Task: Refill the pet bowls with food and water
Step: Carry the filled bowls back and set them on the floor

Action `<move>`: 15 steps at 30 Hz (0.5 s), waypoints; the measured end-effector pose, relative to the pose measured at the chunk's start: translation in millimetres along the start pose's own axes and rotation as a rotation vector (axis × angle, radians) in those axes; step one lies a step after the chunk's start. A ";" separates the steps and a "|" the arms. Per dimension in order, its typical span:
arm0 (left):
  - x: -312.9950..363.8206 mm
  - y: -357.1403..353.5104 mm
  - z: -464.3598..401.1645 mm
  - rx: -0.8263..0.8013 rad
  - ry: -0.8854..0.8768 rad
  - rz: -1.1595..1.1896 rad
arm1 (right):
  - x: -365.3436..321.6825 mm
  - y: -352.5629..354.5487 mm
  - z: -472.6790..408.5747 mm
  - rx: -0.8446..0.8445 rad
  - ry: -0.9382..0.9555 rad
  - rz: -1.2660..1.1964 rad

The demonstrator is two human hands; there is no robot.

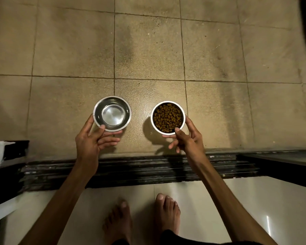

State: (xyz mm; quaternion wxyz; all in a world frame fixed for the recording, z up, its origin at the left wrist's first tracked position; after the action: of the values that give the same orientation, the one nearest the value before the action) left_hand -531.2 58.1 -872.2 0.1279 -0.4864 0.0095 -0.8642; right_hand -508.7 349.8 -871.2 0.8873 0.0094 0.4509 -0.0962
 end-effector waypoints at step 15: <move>-68.7 -3.6 -57.2 -0.050 0.008 0.047 | 49.1 9.0 -60.4 -0.042 -0.011 -0.029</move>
State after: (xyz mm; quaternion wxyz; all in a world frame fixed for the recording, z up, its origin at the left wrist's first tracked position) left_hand -546.2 71.2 -959.4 0.1359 -0.4858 0.0431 -0.8624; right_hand -527.1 356.9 -947.1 0.8883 -0.0163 0.4480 -0.0998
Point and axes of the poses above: each hand's wrist, its own z-axis away from the middle knuckle, its own y-axis out of the back of the hand, x = y × z, the point moved 4 cm from there along -z, towards the middle knuckle, and after that the axes turned 2 degrees about -y, right-handed, at the moved point
